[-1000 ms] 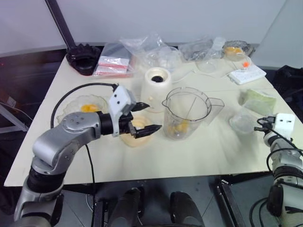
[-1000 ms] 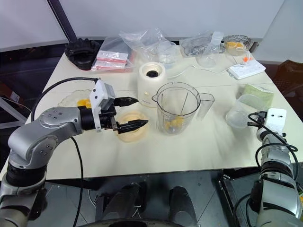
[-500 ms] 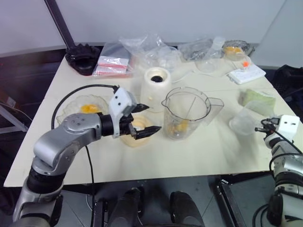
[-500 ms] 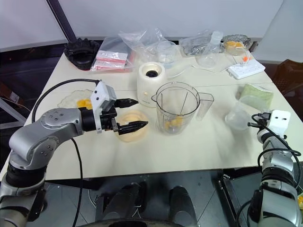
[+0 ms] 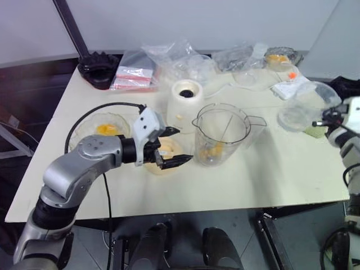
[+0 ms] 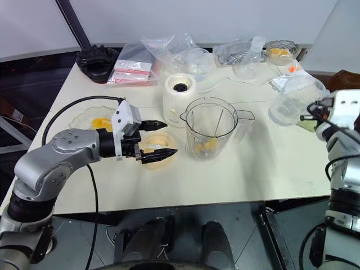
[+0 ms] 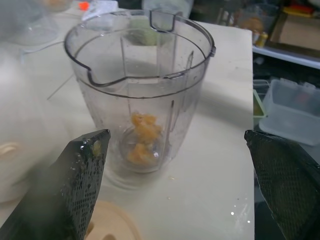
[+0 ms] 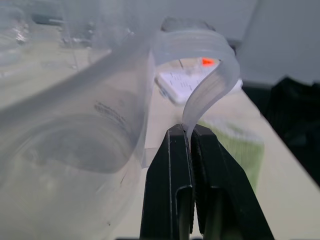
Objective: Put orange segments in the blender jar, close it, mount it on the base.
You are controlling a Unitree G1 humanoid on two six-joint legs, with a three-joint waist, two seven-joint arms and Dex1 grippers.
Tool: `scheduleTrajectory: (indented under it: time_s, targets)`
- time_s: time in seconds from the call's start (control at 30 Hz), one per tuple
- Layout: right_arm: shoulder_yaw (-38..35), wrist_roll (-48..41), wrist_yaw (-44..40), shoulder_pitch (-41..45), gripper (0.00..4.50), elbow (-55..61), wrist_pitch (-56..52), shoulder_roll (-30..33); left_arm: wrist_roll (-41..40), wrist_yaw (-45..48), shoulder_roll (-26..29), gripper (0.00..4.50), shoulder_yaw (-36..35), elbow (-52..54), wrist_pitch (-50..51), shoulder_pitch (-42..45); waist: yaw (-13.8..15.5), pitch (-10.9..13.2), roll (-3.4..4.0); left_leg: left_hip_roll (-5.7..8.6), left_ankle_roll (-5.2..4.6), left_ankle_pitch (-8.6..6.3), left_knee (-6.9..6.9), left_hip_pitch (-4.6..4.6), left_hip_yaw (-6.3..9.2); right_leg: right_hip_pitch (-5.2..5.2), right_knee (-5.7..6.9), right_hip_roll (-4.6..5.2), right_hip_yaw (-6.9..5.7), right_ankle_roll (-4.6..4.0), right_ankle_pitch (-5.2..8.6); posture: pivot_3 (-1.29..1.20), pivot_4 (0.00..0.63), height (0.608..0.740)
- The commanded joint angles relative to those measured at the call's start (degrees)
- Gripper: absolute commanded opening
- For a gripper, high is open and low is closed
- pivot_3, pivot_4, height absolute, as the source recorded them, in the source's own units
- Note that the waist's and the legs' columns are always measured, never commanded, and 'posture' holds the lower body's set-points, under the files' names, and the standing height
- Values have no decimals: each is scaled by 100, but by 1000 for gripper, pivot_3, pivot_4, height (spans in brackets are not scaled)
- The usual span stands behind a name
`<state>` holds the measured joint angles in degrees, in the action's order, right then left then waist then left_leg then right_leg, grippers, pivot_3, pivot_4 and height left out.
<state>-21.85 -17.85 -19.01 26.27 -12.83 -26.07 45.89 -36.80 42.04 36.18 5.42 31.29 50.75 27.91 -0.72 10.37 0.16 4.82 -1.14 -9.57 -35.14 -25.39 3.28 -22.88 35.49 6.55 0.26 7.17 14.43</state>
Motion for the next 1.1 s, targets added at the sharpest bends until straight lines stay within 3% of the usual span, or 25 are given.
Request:
scheduleTrajectory:
  time_s: [0.03, 0.37, 0.6, 1.1]
  targets:
    - [269, 40, -309, 772, 76, 423, -299, 381, -68, 137, 152, 4500, -167, 56, -79, 152, -5, 5, 7, -1, 0, 0, 1, 0, -2, -2, 0, 1, 1, 0, 0, 0, 150, 740]
    - [1574, 715, -1206, 2277, 76, 423, 182, 489, 6, 154, 277, 4500, -246, -102, -112, 275, 24, 12, -1, 6, -10, 5, 10, -30, -1, -31, -5, 0, -1, 2, -1, 0, 150, 740]
    - [1969, 1292, -1522, 2149, 76, 685, 1004, 529, -11, 94, 322, 4500, -352, -125, -96, 249, 24, 14, -4, 11, -8, 4, 11, -32, 1, -36, -1, 1, -2, 3, -2, 0, 150, 740]
    - [2036, 2381, -1538, 1413, 76, 1005, 2580, 699, 56, 147, 242, 4500, -194, -297, -113, 404, 17, 14, -4, 12, -6, 3, 9, -28, 0, -35, 7, -1, -1, 5, -3, 0, 150, 740]
